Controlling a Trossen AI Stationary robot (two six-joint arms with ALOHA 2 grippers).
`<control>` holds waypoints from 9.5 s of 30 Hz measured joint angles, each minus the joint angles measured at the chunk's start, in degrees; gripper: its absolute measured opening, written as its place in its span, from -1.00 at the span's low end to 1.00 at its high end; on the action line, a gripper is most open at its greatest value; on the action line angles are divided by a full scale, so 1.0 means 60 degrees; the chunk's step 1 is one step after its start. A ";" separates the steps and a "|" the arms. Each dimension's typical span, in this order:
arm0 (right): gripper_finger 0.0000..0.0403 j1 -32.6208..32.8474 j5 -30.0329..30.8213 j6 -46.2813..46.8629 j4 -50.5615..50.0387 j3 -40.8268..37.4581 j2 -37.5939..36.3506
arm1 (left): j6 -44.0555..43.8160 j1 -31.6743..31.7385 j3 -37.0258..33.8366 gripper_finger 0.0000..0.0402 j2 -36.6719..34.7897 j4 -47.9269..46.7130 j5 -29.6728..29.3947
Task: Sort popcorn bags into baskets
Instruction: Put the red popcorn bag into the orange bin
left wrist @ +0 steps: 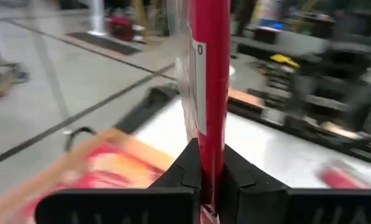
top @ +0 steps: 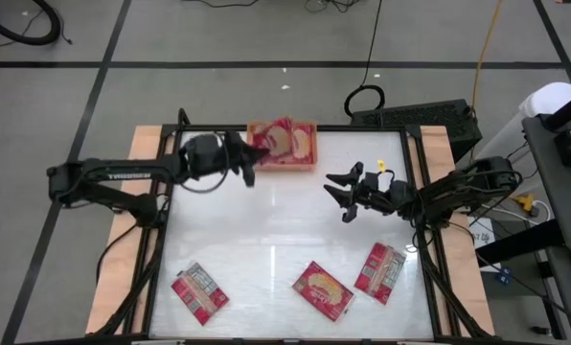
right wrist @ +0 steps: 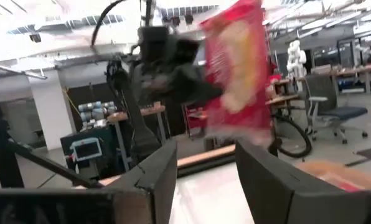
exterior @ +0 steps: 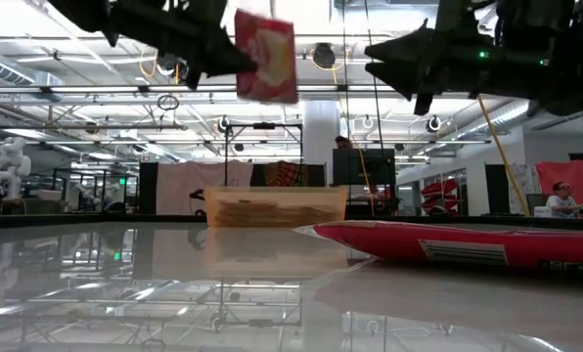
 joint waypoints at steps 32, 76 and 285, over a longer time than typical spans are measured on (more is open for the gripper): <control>-0.22 0.0007 -0.0046 0.0014 -0.0962 -0.0035 0.0007 | -0.0974 0.3842 0.0000 -0.77 0.2652 -0.1260 0.3395; -0.22 0.0015 -0.0680 0.1549 -0.3065 0.0012 0.0007 | -0.1019 0.1030 0.0004 -0.17 0.2648 -0.0123 0.0560; -0.30 -0.6246 -0.4015 -0.3219 -1.4850 0.9994 0.4651 | -0.6224 -0.7279 0.0430 -0.40 0.3177 -0.4859 -0.4824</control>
